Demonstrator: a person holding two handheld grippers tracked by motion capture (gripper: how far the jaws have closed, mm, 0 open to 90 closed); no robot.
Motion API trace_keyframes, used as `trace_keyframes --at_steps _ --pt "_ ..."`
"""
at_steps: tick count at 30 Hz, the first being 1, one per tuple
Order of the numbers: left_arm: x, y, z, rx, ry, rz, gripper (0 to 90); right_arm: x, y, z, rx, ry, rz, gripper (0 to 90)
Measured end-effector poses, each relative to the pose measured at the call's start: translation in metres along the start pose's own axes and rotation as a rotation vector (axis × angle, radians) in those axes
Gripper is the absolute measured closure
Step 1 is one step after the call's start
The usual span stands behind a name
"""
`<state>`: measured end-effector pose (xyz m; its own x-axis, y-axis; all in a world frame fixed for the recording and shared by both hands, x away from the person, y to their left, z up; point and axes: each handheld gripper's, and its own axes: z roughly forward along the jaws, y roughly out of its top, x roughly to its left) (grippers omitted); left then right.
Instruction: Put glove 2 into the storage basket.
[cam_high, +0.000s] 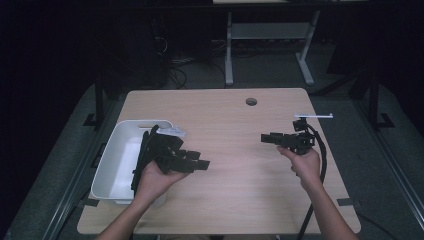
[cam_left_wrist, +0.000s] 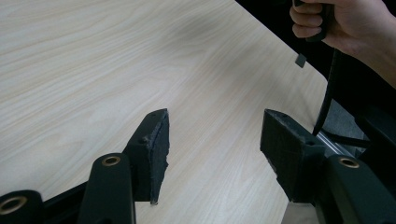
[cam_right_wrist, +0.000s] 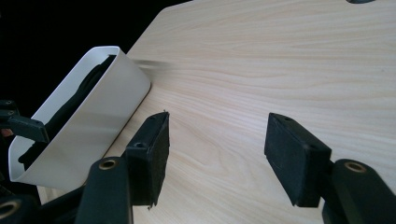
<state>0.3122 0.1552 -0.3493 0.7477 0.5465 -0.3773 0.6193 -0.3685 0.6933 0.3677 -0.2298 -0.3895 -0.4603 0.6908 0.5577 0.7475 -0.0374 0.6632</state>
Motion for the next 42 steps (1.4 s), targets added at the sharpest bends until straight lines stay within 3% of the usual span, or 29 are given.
trace_keyframes --at_steps 42 --pt "-0.013 -0.015 0.046 0.019 -0.031 0.014 37.8 -0.046 -0.049 -0.038 -0.005 -0.061 0.086 39.3"
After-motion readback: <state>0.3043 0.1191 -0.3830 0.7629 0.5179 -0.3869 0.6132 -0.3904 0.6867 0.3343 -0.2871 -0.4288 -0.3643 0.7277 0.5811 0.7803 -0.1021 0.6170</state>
